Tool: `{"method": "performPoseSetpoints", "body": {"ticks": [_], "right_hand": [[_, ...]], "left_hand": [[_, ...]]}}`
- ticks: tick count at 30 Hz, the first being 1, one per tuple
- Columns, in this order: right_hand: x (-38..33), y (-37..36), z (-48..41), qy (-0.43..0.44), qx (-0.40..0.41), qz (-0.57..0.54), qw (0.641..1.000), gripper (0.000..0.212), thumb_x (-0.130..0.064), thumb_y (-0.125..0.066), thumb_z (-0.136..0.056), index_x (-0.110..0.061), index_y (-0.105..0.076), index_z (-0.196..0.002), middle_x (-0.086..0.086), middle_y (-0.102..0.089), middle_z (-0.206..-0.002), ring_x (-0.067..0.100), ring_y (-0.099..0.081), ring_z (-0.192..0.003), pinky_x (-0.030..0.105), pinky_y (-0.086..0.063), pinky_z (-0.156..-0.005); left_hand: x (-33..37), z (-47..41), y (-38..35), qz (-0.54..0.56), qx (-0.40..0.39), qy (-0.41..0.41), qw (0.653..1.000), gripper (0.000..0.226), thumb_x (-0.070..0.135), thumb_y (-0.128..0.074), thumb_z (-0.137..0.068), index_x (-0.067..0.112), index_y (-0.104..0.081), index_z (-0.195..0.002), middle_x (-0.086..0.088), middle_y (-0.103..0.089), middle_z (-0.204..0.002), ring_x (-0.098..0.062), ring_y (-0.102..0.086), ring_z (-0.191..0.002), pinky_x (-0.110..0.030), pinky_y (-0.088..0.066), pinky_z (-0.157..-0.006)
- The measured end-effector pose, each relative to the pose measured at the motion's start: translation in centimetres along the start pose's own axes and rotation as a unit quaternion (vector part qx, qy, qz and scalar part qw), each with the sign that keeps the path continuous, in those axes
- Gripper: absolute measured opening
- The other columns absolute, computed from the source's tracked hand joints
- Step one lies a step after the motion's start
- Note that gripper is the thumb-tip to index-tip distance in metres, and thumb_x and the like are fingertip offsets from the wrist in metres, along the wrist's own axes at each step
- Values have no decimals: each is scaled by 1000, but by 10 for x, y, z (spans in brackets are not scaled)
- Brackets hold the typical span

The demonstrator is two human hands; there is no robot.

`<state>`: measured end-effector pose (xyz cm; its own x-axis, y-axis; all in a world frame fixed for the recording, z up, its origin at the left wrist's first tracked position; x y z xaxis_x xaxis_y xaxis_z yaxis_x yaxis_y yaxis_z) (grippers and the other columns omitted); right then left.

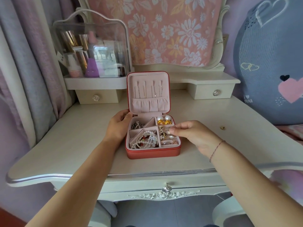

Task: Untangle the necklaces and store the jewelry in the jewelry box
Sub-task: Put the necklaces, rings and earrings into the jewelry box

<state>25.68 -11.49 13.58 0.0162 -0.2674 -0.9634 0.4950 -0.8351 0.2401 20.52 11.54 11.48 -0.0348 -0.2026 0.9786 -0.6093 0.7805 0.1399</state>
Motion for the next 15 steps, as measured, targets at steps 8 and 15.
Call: {"method": "performPoseSetpoints", "body": {"ticks": [8, 15], "right_hand": [[-14, 2, -16, -34, 56, -57, 996, 11, -16, -74, -82, -17, -66, -75, -10, -63, -66, 5, -47, -73, 22, -32, -70], [-16, -4, -19, -40, 62, -2, 997, 12, -13, -76, -80, -9, -67, -87, 2, -62, -84, 14, -52, -86, 23, -33, -78]], "left_hand": [[-1, 0, 1, 1, 2, 3, 1000, 17, 23, -56, -96, 30, -70, -91, 2, -74, -97, -20, -68, -98, -45, -51, -97], [1, 1, 0, 2, 3, 2, 1000, 16, 22, -55, -97, 29, -69, -94, 3, -74, -97, -18, -68, -97, -43, -51, -97]]}}
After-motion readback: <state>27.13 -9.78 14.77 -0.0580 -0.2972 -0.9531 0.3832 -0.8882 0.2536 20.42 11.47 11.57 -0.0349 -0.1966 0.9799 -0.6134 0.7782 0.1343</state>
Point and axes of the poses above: each hand's wrist, its own z-axis away from the middle knuckle, its own y-axis out of the back of the hand, x = y × z, the point moved 2 cm from there along -z, towards the middle knuckle
